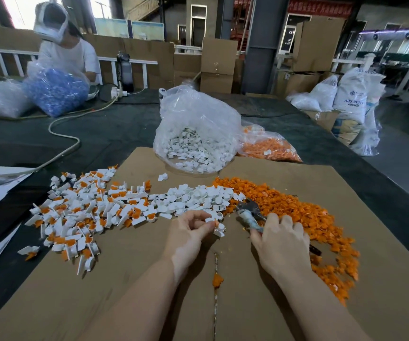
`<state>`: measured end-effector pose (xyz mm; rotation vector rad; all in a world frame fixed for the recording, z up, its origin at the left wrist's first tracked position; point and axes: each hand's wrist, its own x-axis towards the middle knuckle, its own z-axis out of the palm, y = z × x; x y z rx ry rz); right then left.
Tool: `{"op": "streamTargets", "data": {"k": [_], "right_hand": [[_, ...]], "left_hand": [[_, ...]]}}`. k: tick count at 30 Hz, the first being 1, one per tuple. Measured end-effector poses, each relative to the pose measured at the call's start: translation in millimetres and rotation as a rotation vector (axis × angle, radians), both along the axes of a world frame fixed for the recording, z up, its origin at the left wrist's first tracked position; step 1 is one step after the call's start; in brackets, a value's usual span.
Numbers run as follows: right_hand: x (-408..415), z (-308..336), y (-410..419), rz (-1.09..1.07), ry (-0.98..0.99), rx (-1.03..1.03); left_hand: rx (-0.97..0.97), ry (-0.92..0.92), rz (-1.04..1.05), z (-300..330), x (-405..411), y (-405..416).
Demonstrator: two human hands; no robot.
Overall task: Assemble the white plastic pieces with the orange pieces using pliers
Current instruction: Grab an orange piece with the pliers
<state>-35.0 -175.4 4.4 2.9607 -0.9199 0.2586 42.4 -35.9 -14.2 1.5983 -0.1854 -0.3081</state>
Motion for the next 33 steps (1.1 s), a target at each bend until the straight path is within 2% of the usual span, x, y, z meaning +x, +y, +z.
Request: {"op": "streamTargets", "data": {"k": [2, 4, 6, 8, 11, 16, 23, 25, 29, 33], "right_hand": [[-0.1, 8.5, -0.3, 0.083, -0.032, 0.105], [0.2, 19.6, 1.2, 0.181, -0.025, 0.325], [0.2, 28.6, 3.9, 0.264, -0.01, 0.559], [-1.0, 35.5, 6.5, 0.316, 0.001, 0.738], [-3.3, 39.0, 9.5, 0.35, 0.022, 0.882], [-5.0, 38.7, 15.8, 0.287, 0.013, 1.199], [-4.4, 40.3, 19.0, 0.275, 0.047, 1.245], [-3.6, 39.6, 20.2, 0.301, 0.038, 1.144], [-1.0, 35.3, 22.4, 0.352, -0.006, 0.784], [-0.1, 27.0, 22.5, 0.345, -0.048, 0.756]], "left_hand": [[-0.138, 0.125, 0.023, 3.7, 0.4, -1.1], [-0.285, 0.234, 0.045, 10.6, 0.8, -3.0], [-0.332, 0.278, 0.063, 15.9, 2.4, -3.4], [-0.328, 0.286, 0.069, 19.0, 4.2, -2.5], [-0.284, 0.272, 0.072, 22.5, 6.2, -0.7], [-0.215, 0.279, 0.107, 23.3, 9.2, 1.6], [-0.233, 0.286, 0.137, 29.0, 8.1, 0.2], [-0.241, 0.281, 0.146, 29.4, 7.5, -1.1], [-0.237, 0.285, 0.153, 30.0, 6.0, -3.5], [-0.258, 0.311, 0.166, 28.4, 3.6, -3.9]]}}
